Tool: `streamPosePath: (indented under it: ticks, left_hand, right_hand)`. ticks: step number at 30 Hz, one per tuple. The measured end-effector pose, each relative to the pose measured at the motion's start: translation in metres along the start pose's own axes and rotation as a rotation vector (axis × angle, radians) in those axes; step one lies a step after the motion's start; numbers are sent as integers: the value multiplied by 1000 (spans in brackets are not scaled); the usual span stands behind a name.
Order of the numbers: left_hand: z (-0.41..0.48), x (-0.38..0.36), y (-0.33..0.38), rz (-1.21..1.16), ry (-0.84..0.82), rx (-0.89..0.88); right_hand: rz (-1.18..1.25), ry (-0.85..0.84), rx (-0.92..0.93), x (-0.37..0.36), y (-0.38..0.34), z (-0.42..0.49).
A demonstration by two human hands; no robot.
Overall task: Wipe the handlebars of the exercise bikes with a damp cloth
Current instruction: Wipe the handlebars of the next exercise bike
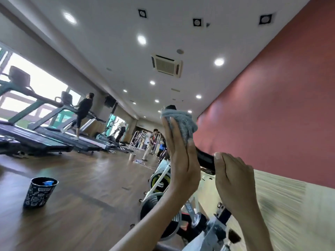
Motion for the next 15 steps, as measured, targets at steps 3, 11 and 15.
streamPosePath:
  ticks: [3, 11, 15]
  left_hand:
    - [29, 14, -10, -90, 102, 118]
    - [22, 15, -31, -273, 106, 190]
    - [10, 7, 0, -168, 81, 29]
  right_hand:
    - [44, -89, -1, -7, 2, 1]
    - [92, -137, -39, -7, 5, 2]
    - [86, -169, -50, -9, 2, 6]
Point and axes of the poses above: each hand's wrist, its own z-axis towards the middle knuckle, its own x-axis out of the back of the hand, y = z × x, the point moved 10 cm from there along z, towards the middle knuckle, and after that the axes turned 14 degrees about -z, right-handed, at the moved point
